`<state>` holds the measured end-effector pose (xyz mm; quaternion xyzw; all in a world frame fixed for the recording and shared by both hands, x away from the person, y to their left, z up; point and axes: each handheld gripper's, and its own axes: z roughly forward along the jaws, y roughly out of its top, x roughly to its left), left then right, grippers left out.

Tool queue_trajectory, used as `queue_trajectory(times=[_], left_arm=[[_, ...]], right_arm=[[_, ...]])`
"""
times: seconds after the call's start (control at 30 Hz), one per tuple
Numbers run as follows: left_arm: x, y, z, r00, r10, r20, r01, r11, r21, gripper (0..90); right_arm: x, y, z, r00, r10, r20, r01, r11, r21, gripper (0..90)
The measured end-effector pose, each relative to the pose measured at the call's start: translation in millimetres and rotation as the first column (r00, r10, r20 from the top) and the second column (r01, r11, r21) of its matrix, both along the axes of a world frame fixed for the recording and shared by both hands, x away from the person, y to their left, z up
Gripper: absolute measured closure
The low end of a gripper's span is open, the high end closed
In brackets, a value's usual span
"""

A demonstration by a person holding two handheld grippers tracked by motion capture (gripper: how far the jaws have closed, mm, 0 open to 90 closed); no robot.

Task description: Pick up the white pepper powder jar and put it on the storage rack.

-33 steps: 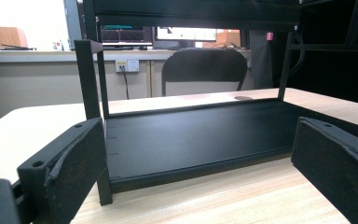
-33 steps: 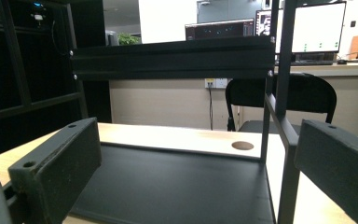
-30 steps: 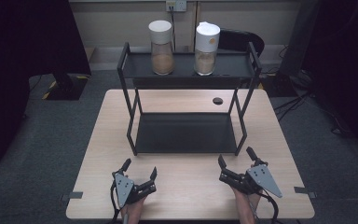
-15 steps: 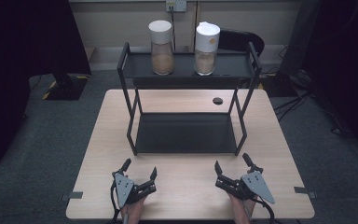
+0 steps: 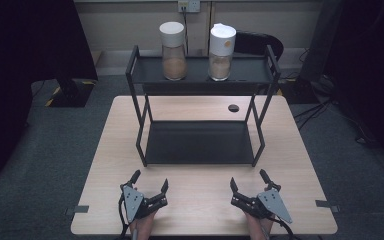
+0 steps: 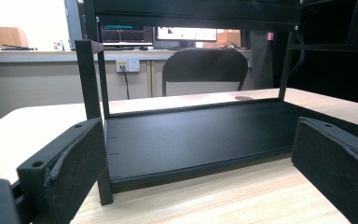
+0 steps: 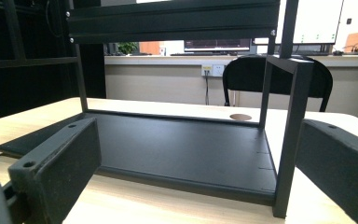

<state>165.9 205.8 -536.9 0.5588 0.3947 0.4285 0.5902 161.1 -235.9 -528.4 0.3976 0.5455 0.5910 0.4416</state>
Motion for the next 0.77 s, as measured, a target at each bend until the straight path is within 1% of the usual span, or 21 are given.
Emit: queue_trajectory(times=[0.03,0.23,0.3,0.37,0.5,0.6,0.77], left_arm=[[0.0,0.0,0.0,1.0000,0.000,0.000,0.000,1.0000,0.000,2.5],[0.0,0.0,0.0,1.0000,0.000,0.000,0.000,1.0000,0.000,2.5],[0.0,0.0,0.0,1.0000,0.000,0.000,0.000,1.0000,0.000,2.5],[0.0,0.0,0.0,1.0000,0.000,0.000,0.000,1.0000,0.000,2.5],[0.0,0.0,0.0,1.0000,0.000,0.000,0.000,1.0000,0.000,2.5],[0.0,0.0,0.0,1.0000,0.000,0.000,0.000,1.0000,0.000,2.5],[-0.4,-1.0,0.2,1.0000,0.006,-0.001,-0.006,1.0000,0.001,2.8]], right_arm=[[-0.1,0.3,-1.0,1.0000,-0.001,0.003,0.001,1.0000,-0.007,0.0],[1.5,0.6,-4.0,0.9999,0.002,-0.012,-0.002,0.9999,-0.017,0.0],[1.4,0.8,-6.2,0.9999,0.004,-0.011,-0.004,0.9999,-0.012,0.0],[1.3,1.5,-7.4,0.9999,0.005,-0.013,-0.005,0.9998,-0.018,0.0],[1.3,2.6,-7.3,0.9998,-0.003,-0.019,0.003,0.9999,-0.016,0.0],[0.8,3.0,-8.1,0.9999,-0.007,-0.015,0.006,0.9999,-0.013,0.0],[0.9,2.4,-8.2,0.9999,-0.001,-0.015,0.001,0.9999,-0.015,0.0]])
